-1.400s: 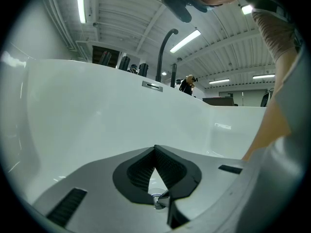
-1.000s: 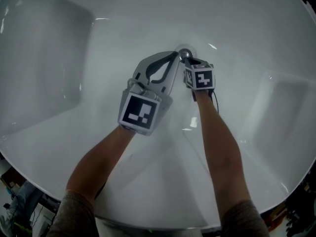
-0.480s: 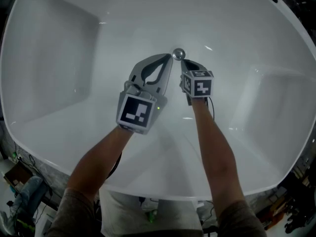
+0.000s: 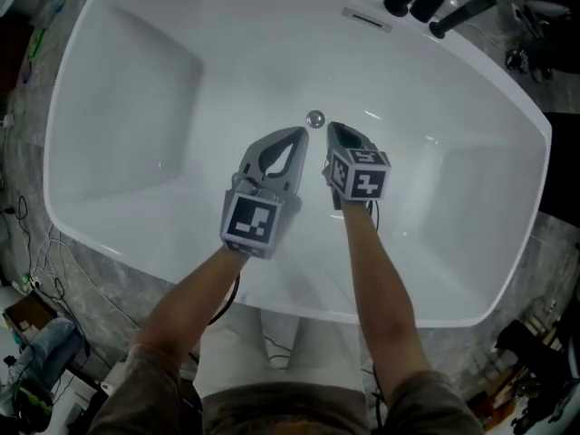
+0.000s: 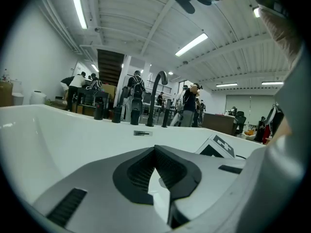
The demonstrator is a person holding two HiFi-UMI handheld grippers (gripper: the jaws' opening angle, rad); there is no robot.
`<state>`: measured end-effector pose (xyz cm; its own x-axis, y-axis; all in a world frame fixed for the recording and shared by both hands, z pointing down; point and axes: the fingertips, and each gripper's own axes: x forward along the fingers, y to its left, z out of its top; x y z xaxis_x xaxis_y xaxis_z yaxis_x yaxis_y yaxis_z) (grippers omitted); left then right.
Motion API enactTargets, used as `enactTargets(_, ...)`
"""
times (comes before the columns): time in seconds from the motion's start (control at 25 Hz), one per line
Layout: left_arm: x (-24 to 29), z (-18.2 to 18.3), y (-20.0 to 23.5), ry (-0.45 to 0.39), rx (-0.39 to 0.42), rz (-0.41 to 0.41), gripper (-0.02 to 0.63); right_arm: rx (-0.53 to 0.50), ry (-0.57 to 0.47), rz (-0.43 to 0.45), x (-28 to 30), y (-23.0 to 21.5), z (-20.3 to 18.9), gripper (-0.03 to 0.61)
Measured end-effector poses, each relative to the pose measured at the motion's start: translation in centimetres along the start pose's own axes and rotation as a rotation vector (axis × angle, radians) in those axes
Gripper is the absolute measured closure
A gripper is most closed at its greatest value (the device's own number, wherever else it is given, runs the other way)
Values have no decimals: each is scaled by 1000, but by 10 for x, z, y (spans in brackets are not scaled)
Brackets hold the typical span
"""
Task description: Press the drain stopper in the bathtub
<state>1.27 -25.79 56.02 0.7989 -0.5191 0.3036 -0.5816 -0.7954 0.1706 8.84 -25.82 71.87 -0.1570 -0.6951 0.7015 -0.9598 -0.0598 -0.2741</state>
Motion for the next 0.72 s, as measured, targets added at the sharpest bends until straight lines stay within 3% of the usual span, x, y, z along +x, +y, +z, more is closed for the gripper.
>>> enactTargets(0.72, -112, 171, -79, -46, -37, 101, 611, -59, -142, 87, -221, 83, 133, 575)
